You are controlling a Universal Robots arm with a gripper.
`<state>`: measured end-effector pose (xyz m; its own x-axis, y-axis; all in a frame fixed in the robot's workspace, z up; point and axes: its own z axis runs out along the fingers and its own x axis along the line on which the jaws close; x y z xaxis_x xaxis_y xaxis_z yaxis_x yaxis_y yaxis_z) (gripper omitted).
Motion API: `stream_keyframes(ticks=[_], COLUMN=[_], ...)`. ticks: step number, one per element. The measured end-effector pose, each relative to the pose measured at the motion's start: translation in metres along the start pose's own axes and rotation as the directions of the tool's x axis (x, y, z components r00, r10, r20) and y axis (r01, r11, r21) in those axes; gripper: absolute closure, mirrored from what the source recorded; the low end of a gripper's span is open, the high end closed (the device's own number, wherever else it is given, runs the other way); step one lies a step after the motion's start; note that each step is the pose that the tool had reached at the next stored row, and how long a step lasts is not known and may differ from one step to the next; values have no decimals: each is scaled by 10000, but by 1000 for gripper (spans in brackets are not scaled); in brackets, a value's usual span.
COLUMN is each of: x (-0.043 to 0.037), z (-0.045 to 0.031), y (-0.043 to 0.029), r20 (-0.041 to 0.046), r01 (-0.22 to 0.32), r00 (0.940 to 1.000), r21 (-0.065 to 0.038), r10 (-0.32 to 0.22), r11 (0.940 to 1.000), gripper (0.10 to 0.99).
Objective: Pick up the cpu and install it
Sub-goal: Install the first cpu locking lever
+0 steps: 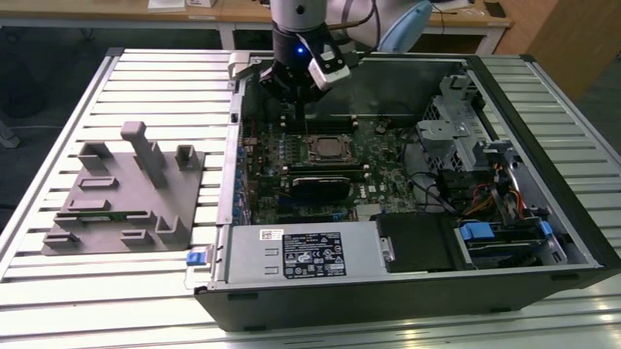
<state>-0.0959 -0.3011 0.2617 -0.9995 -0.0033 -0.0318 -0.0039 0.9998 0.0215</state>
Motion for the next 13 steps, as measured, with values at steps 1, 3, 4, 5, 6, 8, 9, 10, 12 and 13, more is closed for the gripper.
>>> stream_keyframes(ticks=[1,3,4,5,6,8,9,10,12,13], x=[0,0,0,0,0,0,-2,-8,-34,-55], z=[2,5,7,9,10,12,12,12,13,14], y=[9,31,46,61,73,89,92,94,95,96], r20=[0,-1,-1,0,0,0,0,-1,0,-1], r01=[0,0,0,-1,0,-1,0,1,0,-1], r00=[10000,10000,10000,10000,10000,10000,10000,10000,10000,10000], r21=[0,1,0,0,-1,0,-1,-1,-1,-1], r10=[0,0,0,1,0,1,0,-1,0,1], r11=[10000,10000,10000,10000,10000,10000,10000,10000,10000,10000], gripper=[980,980,980,980,980,980,980,980,980,980])
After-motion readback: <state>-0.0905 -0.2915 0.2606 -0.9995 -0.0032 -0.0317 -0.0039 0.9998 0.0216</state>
